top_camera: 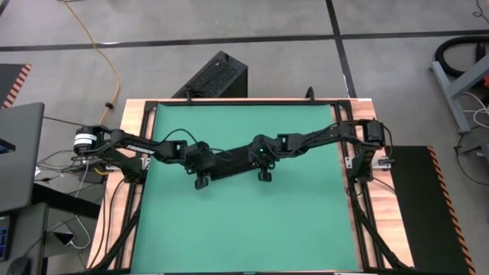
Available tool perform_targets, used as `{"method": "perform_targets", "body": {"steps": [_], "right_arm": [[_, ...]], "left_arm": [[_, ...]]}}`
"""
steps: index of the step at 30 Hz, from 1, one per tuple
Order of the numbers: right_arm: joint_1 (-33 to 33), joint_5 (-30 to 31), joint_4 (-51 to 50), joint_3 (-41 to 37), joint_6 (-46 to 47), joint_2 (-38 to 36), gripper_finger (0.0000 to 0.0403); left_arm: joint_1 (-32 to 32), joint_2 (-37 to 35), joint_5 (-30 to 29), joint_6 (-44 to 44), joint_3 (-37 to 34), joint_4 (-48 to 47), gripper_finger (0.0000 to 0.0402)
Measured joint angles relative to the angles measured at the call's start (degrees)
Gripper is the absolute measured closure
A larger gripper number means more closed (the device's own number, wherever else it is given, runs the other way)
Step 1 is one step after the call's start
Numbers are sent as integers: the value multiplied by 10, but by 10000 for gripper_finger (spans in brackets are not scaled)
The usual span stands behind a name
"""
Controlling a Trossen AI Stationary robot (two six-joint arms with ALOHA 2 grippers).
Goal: Roll napkin
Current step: Roll the black table napkin
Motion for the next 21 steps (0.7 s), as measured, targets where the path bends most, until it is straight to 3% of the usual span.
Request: {"method": "perform_targets", "body": {"steps": [21], "right_arm": [[-18,-2,13,0,-22,-3,389]], "left_arm": [[0,0,1,0,0,0,401]]}}
